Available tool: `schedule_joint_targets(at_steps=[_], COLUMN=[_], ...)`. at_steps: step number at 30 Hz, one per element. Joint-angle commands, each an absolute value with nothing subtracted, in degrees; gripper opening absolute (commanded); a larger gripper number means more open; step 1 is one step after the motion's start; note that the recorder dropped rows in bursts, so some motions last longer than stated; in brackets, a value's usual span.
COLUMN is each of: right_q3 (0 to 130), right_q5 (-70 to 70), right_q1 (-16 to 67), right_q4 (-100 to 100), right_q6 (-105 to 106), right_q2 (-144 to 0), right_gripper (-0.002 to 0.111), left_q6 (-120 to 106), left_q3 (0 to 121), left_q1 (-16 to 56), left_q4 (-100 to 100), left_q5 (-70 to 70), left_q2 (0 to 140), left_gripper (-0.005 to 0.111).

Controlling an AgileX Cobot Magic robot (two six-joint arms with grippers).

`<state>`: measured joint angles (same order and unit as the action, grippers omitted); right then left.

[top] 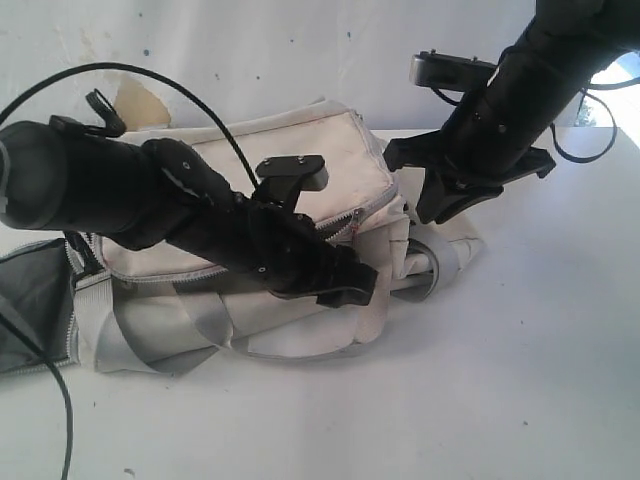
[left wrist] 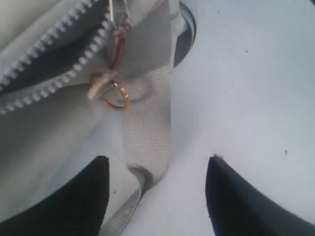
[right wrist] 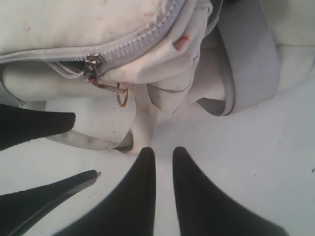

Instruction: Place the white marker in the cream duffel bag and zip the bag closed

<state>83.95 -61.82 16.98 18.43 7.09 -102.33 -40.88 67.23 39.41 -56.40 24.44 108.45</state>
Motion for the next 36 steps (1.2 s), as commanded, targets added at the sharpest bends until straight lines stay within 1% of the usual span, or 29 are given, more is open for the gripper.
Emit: schedule_joint_targets(at_steps=[1, 4, 5, 14, 21, 25, 29, 32, 36], right_q3=[83.93, 83.93, 83.93, 83.93, 83.93, 83.93, 83.93, 83.93, 83.93], right_q5=[-61.30, -61.30, -61.30, -61.21, -61.07, -61.07, -60.29, -59.49, -59.13], right_q1=[16.50, 16.50, 16.50, 16.50, 16.50, 16.50, 16.50, 16.50, 16.50], right_q4=[17.94, 17.81, 17.81, 17.81, 17.81, 17.81, 17.81, 17.81, 17.81], right_q6=[7.18, 7.29, 7.43, 7.78, 7.78, 7.78, 7.78, 7.78, 7.78], right_q2=[-101.75, -101.75, -101.75, -101.75, -101.75, -101.75, -101.75, -101.75, -101.75], right_gripper=[0.012, 0.012, 0.012, 0.012, 0.012, 0.012, 0.012, 0.012, 0.012], left_q6=[-40.34, -39.61, -39.25, -35.48, -35.59, -35.64, -35.94, -35.94, -35.94], left_q3=[70.25, 72.02, 72.61, 76.37, 79.50, 79.59, 80.12, 80.12, 80.12], left_q1=[39.80, 39.80, 39.80, 37.25, 37.13, 37.13, 37.13, 37.27, 37.38], left_q4=[-56.52, -56.52, -56.52, -55.13, -54.08, -54.62, -59.10, -62.29, -65.57], left_q5=[23.78, 22.93, 22.79, 22.16, 20.35, 18.51, 17.08, 16.17, 17.60], left_q2=[109.94, 111.15, 111.68, 116.02, 118.42, 119.02, 119.02, 119.12, 119.49], left_gripper=[0.067, 0.077, 0.077, 0.077, 0.077, 0.072, 0.058, 0.052, 0.051])
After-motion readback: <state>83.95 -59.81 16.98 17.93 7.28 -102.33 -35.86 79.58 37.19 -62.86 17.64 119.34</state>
